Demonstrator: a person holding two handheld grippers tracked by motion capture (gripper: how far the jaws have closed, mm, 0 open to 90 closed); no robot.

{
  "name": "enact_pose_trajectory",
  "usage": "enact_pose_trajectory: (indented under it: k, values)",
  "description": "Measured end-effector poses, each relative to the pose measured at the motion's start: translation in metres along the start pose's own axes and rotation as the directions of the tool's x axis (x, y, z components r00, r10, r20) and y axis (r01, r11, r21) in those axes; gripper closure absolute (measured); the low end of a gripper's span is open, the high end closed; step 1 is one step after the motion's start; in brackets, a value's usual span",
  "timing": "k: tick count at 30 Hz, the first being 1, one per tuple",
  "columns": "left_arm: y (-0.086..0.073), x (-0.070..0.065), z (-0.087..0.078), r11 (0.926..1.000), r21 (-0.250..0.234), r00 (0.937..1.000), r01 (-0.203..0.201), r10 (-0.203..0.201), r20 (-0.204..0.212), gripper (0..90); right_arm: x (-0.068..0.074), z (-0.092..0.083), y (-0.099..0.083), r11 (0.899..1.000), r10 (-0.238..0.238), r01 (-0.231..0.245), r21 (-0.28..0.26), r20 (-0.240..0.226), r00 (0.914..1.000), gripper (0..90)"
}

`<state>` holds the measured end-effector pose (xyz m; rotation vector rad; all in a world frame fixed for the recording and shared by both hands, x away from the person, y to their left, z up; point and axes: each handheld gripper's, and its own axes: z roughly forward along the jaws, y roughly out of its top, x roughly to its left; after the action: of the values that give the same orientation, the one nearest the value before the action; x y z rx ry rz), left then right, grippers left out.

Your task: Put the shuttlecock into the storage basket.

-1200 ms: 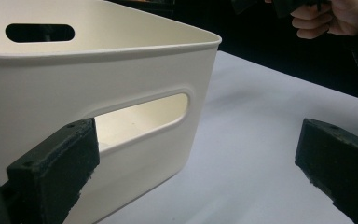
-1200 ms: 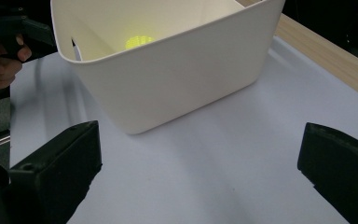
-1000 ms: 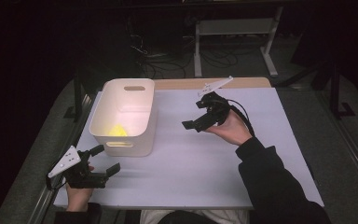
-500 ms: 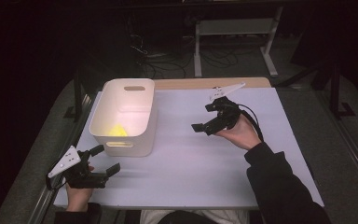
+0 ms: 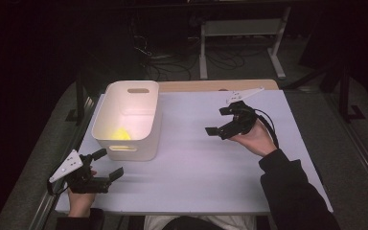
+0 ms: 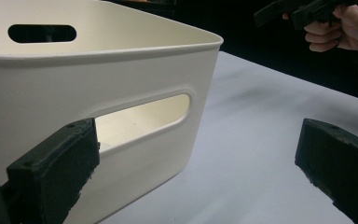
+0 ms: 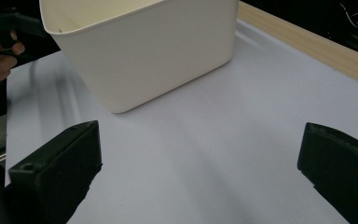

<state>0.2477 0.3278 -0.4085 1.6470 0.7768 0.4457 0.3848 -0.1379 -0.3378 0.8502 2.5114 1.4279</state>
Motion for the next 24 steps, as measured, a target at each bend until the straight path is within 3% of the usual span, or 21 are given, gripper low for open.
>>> enact_pose_trajectory:
  k: [24]
  values:
    - [0.000,0.000,0.000,1.0000,0.000,1.0000,0.000,0.000,-0.002,0.0,-0.014,-0.020,-0.029,0.999,0.041,-0.041,-0.009,0.035,0.9985,0.0]
